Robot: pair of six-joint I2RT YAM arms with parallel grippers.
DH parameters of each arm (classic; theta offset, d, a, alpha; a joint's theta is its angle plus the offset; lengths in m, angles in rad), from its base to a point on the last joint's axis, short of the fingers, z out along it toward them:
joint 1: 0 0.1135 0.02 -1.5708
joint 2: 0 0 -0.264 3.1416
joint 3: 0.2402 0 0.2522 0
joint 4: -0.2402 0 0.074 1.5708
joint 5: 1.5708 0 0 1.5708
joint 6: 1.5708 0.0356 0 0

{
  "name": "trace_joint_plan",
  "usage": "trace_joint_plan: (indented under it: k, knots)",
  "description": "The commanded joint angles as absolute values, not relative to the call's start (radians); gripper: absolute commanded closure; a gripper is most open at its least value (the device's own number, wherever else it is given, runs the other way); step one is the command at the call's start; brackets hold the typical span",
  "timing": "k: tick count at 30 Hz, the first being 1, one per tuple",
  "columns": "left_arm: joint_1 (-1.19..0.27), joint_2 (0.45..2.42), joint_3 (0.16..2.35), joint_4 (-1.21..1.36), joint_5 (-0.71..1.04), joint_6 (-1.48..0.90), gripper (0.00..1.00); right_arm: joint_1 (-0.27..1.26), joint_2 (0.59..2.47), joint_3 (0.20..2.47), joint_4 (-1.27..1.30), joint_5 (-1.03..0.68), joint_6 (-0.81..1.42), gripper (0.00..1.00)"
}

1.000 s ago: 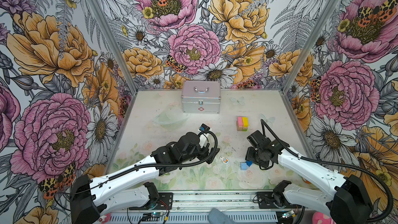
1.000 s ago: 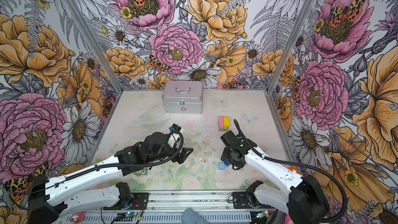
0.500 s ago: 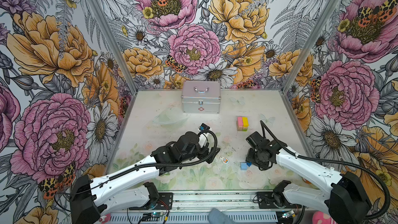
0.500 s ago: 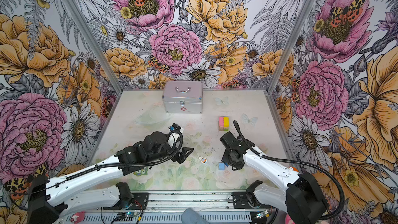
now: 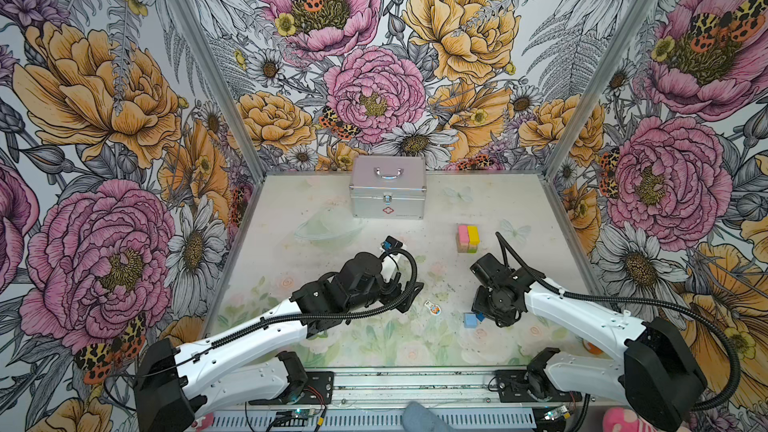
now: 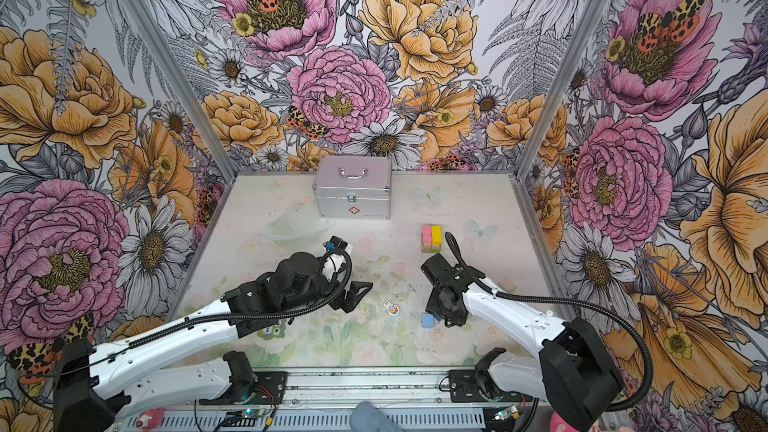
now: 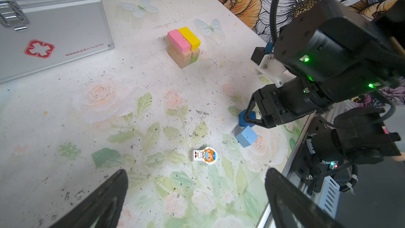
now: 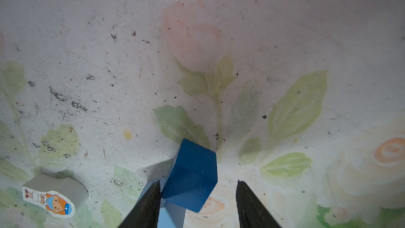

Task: Build the wood block tower
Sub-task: 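Lower the right gripper around the dark blue cube and close it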

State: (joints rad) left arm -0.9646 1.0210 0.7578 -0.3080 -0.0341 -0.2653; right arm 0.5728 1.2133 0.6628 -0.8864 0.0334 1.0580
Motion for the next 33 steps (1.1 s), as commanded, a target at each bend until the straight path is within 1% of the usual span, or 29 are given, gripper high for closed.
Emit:
trace_joint_plan:
  k: [1, 5, 8, 12, 17, 22, 30, 33]
  knots:
    - [-0.95, 1.008, 0.746, -0.288, -0.013, -0.276, 0.01, 0.578, 1.233, 0.682, -0.859, 0.053, 1.071, 0.43]
    - [-0.939, 1.009, 0.745, -0.288, -0.011, -0.278, 0.01, 0.576, 1.262, 0.692, -0.851, 0.056, 1.063, 0.44]
    - [-0.936, 1.009, 0.746, -0.287, -0.008, -0.278, 0.01, 0.572, 1.281, 0.702, -0.85, 0.058, 1.055, 0.47]
    - [-0.931, 1.009, 0.747, -0.287, -0.008, -0.278, 0.01, 0.568, 1.29, 0.713, -0.85, 0.059, 1.046, 0.56]
    - [-0.924, 1.009, 0.747, -0.284, 0.0, -0.281, 0.01, 0.564, 1.291, 0.712, -0.85, 0.052, 1.032, 0.61]
    - [-0.92, 1.011, 0.75, -0.285, 0.0, -0.283, 0.01, 0.557, 1.3, 0.723, -0.851, 0.045, 1.0, 0.64]
    - [-0.919, 1.003, 0.753, -0.29, 0.003, -0.287, 0.01, 0.536, 1.342, 0.755, -0.852, 0.033, 0.92, 0.65]
    - [-0.919, 1.002, 0.755, -0.296, -0.003, -0.29, 0.01, 0.528, 1.358, 0.767, -0.851, 0.028, 0.892, 0.67]
